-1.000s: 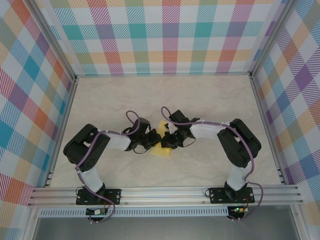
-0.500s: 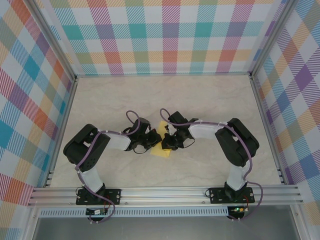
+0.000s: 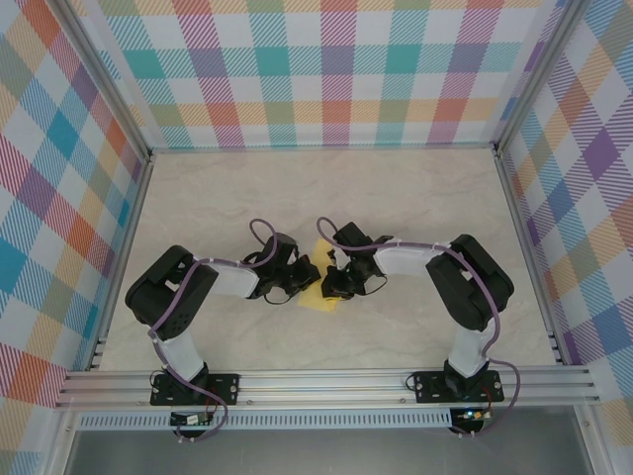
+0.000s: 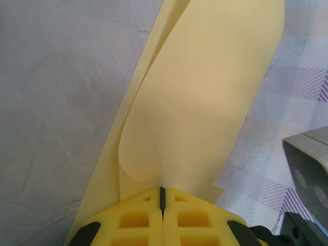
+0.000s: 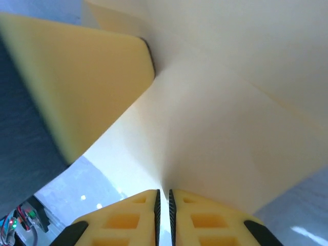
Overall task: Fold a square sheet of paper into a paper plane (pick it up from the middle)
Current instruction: Fold the triangle a second time at the center of the table.
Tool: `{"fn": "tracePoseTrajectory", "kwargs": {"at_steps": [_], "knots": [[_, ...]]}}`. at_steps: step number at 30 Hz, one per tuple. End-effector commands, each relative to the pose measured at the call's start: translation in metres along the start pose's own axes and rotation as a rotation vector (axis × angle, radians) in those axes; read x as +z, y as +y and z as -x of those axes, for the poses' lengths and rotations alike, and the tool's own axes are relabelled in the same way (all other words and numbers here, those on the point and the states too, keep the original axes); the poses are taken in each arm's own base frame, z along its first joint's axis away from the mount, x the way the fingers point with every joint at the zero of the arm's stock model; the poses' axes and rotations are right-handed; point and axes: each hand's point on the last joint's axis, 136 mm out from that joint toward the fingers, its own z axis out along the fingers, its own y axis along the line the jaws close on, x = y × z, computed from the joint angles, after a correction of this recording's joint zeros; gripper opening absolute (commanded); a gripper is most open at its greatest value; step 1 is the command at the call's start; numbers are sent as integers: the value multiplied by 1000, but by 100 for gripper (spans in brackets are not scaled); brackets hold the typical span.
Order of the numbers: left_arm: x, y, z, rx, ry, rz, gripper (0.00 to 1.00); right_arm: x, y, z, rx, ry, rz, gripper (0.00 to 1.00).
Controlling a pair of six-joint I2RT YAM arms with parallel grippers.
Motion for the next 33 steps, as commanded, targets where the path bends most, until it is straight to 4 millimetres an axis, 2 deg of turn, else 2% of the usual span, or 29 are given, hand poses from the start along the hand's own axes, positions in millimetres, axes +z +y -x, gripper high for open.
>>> {"fn": "tracePoseTrajectory", "kwargs": {"at_steps": [1, 6, 11, 21, 33], "knots": [[1, 32, -17, -13, 45, 125, 0, -15, 18, -5, -28, -6, 35, 14], [2, 30, -18, -8, 47, 120, 0, -9, 29, -8, -33, 6, 70, 13], [2, 28, -20, -4, 54, 116, 0, 0, 15, -8, -8, 12, 15, 13], [1, 29, -19, -4, 49, 126, 0, 17, -19, -31, 42, 84, -57, 13], [-1, 33, -21, -6, 48, 138, 0, 14, -26, -48, 60, 96, -38, 14]]}}
